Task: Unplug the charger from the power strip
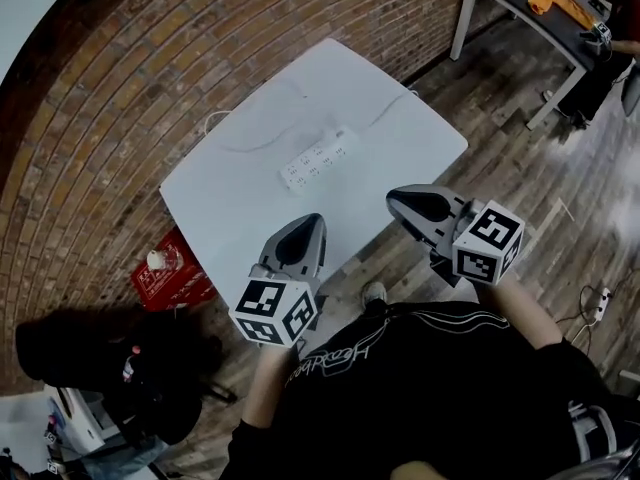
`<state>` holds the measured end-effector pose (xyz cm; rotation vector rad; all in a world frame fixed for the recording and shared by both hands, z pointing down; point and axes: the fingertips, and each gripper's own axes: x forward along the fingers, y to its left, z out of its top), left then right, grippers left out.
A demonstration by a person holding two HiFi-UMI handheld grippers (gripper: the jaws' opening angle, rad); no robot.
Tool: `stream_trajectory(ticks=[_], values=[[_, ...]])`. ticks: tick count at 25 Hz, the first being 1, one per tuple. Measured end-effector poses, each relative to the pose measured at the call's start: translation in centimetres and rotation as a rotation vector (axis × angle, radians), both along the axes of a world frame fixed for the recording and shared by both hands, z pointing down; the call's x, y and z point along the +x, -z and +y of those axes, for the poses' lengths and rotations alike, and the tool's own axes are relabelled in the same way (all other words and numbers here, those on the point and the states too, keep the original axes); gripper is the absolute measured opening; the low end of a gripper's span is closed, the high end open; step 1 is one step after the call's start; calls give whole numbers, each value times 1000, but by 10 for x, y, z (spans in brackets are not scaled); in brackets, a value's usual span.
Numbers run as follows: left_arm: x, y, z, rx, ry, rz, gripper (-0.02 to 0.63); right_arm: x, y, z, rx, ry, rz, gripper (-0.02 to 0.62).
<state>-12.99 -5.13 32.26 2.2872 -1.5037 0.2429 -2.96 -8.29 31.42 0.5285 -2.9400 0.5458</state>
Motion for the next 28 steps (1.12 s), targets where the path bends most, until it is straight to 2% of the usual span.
stream_trajectory(ticks=[8, 14, 19, 23, 28], values=[[-55, -31, -53, -36, -33, -7, 3, -37, -19, -39, -25, -64, 27, 0], [-79, -69, -84, -89, -11, -74, 5, -37, -40, -57, -64, -85, 41, 0], [-103, -108, -104, -167, 18, -107, 9, -42, -53, -75, -91, -84, 46, 0], [-121, -136, -124, -235, 31, -92, 87, -52, -71, -103, -111, -88, 53, 0], [-129, -169, -145, -300, -7, -73, 138, -62, -102, -134, -159, -126, 84, 0]])
